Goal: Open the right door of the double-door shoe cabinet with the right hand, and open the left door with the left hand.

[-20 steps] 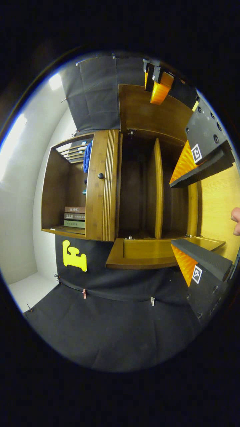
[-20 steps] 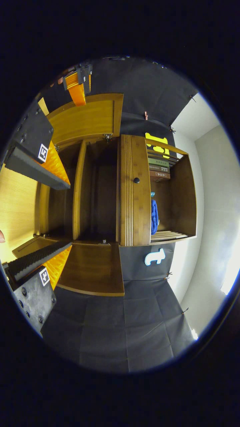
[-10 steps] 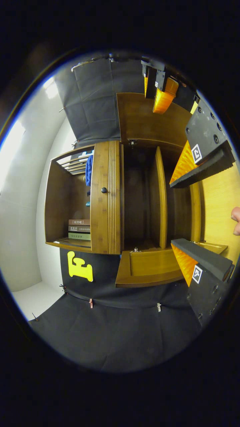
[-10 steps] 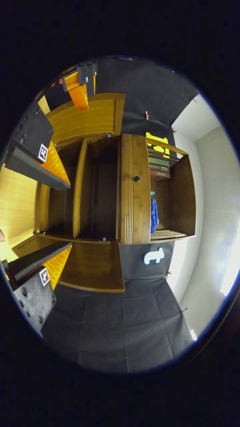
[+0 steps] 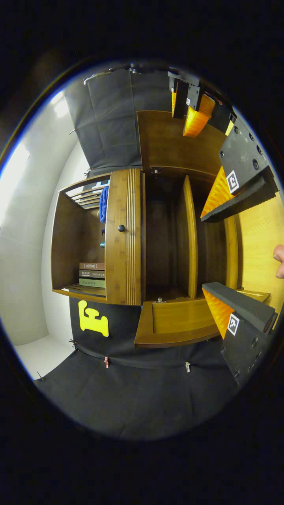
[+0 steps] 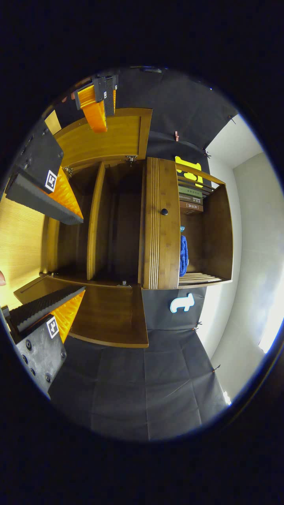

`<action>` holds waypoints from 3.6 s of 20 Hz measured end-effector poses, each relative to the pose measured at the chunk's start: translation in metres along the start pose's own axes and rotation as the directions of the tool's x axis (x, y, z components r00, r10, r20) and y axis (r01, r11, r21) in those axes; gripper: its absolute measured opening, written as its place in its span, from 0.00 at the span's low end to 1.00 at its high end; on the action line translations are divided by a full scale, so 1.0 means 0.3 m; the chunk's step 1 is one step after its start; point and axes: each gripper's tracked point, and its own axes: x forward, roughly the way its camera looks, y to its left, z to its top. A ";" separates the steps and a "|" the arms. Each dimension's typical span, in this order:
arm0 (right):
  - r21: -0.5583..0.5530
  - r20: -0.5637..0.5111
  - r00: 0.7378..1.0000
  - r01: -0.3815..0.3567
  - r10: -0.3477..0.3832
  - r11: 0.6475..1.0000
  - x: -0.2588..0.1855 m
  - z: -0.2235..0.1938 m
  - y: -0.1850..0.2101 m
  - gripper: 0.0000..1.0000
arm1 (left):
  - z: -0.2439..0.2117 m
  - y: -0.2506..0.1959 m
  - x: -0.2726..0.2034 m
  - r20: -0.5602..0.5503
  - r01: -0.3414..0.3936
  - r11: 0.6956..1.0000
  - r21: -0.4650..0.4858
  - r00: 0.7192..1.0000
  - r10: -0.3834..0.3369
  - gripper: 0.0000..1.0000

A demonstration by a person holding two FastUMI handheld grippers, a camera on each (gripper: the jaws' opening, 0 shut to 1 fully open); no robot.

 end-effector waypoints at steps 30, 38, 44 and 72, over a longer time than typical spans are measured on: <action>0.018 -0.006 1.000 0.018 -0.018 1.000 0.012 -0.020 0.009 0.98 | -0.020 -0.019 0.015 0.002 0.013 1.000 0.025 1.000 -0.013 0.94; 0.005 0.000 1.000 0.011 -0.011 1.000 0.010 -0.018 0.027 0.98 | -0.042 -0.029 0.020 -0.022 0.028 0.999 0.028 0.999 -0.028 0.94; -0.002 -0.001 1.000 0.016 -0.016 1.000 0.018 -0.018 0.024 0.98 | -0.047 -0.032 0.024 -0.024 0.043 0.999 -0.026 0.999 -0.043 0.94; 0.016 0.025 0.993 -0.118 0.117 0.993 0.092 0.005 0.013 0.98 | -0.016 -0.148 0.062 -0.005 -0.007 1.000 0.029 1.000 0.007 0.92</action>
